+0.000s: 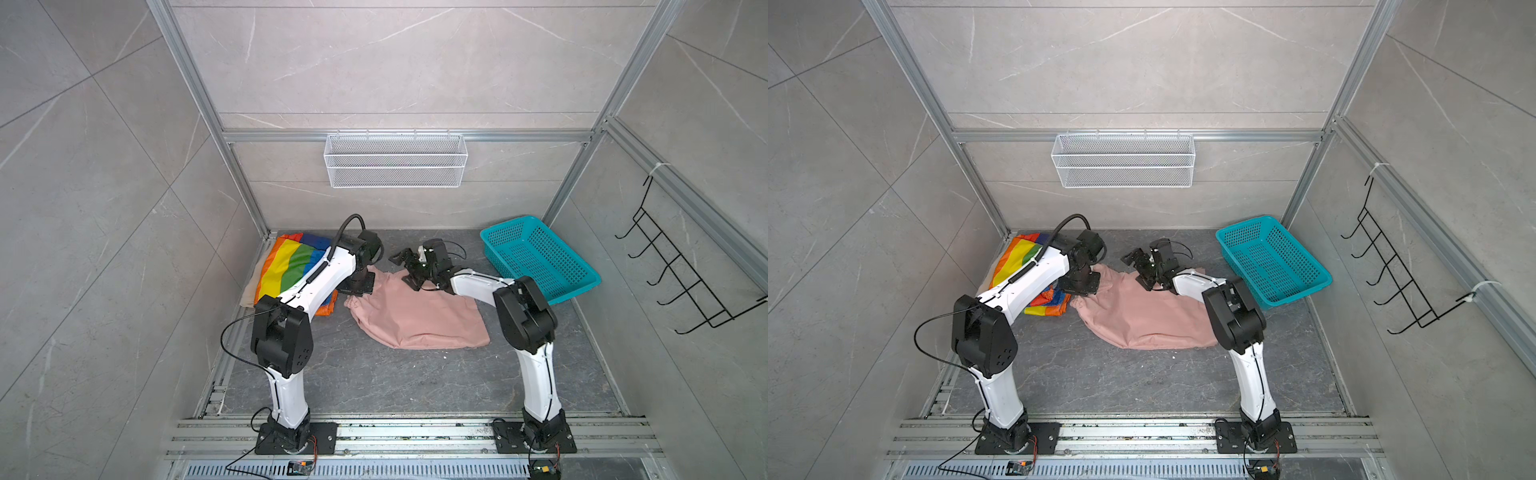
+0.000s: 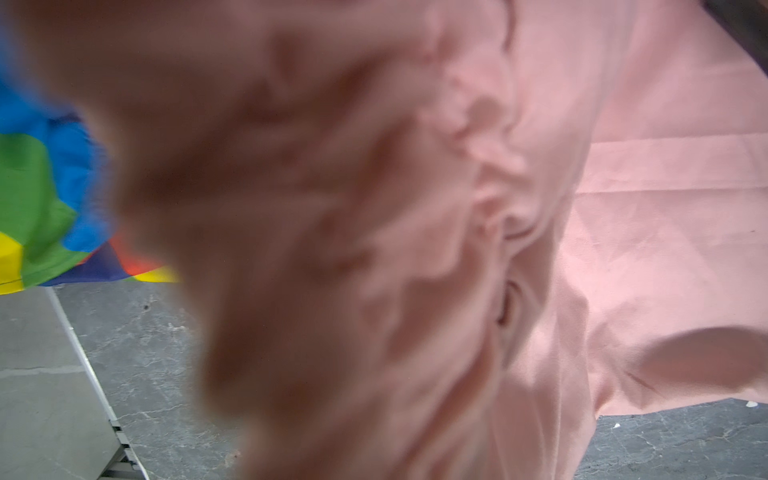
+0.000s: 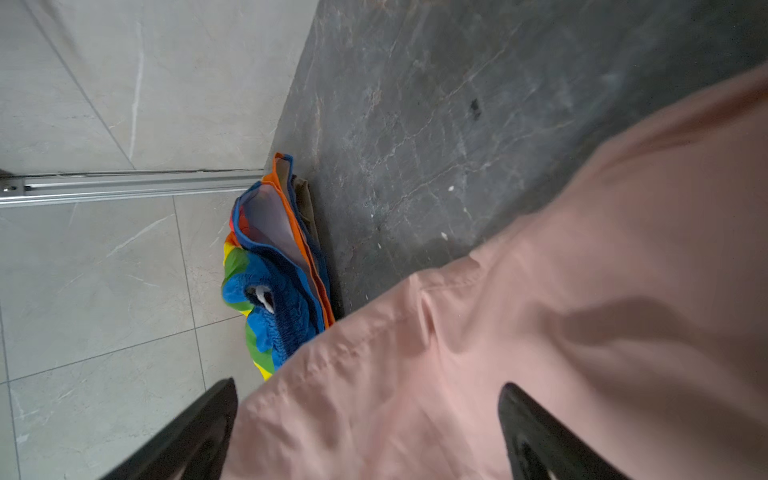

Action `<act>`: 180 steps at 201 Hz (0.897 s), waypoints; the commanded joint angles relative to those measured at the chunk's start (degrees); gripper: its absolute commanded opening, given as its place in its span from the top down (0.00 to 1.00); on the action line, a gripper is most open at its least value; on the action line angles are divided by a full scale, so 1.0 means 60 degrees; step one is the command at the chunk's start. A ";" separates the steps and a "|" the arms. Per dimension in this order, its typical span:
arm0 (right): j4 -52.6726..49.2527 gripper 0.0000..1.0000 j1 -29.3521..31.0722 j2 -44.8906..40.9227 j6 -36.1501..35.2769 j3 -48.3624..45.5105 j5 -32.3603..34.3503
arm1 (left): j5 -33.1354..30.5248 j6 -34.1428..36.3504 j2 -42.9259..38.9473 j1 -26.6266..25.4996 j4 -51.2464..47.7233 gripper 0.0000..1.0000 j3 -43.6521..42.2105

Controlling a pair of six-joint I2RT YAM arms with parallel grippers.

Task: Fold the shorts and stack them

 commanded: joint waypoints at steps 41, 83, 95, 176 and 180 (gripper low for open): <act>-0.1364 0.01 0.0054 0.1933 0.0261 0.1967 0.0698 | 0.0401 -0.0053 -0.0498 -0.0022 0.0644 1.00 -0.0521; -0.3208 0.01 -0.0204 0.3290 -0.0830 0.4306 0.0932 | 0.0902 -0.0116 -0.0320 0.0055 0.1190 1.00 -0.0687; -0.3839 0.01 -0.0331 0.3538 -0.1254 0.5140 0.0815 | 0.1067 -0.0167 -0.0214 0.0062 0.1303 1.00 -0.0563; -0.3721 0.01 -0.0276 -0.1907 -0.2051 0.0864 0.0374 | 0.1191 -0.0149 0.0181 0.0139 0.1345 1.00 0.0224; -0.3467 0.01 -0.0237 -0.2180 -0.1940 0.0317 0.0374 | 0.1192 -0.0151 0.0179 0.0148 0.1354 1.00 0.0210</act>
